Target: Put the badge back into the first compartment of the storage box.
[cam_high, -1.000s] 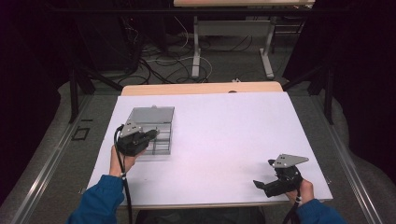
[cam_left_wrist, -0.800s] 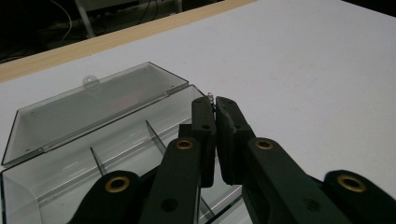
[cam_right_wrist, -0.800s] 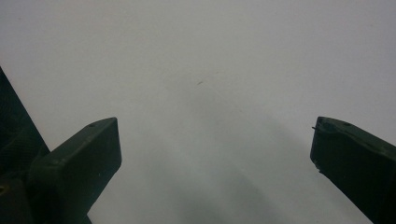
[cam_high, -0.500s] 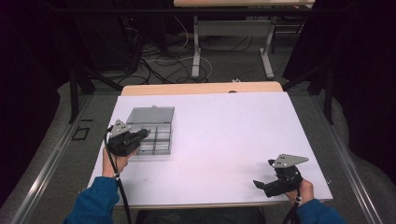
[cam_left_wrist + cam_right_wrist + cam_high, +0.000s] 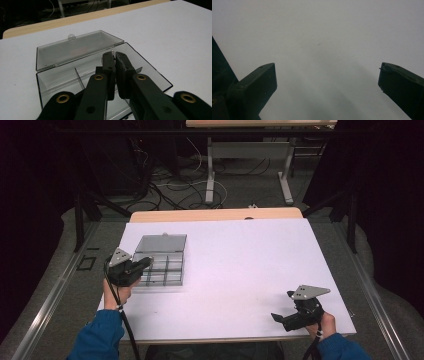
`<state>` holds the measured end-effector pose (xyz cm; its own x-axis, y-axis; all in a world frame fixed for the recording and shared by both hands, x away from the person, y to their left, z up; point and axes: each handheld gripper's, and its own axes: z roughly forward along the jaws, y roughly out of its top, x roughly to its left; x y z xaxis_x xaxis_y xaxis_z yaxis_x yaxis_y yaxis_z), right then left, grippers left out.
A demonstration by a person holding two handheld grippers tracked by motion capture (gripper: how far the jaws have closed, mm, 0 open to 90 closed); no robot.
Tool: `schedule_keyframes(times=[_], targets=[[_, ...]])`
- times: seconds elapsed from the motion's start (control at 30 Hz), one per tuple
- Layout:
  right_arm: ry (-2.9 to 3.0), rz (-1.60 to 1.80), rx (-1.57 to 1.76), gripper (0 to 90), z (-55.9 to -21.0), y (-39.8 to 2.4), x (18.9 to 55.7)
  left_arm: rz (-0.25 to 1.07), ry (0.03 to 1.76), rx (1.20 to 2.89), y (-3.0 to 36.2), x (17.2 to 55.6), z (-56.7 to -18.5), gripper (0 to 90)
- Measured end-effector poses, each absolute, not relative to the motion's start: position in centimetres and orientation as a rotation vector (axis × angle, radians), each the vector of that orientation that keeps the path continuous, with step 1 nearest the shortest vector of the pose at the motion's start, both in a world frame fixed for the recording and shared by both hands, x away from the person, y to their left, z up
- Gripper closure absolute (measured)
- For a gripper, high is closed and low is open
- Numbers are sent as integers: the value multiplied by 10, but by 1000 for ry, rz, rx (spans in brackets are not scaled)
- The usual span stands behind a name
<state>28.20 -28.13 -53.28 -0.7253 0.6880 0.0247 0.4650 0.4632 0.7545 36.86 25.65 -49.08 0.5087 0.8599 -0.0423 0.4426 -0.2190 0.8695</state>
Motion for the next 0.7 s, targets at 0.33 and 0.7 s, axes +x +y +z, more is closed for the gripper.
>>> schedule_keyframes(times=[0.33, 0.7], targets=[[2432, 1122, 979, 15, -533, -281, 282, 589, 1112, 1831, 263, 370, -492, 867], [2432, 1123, 986, 15, -533, -281, 282, 589, 1154, 1809, 272, 374, -495, 867]])
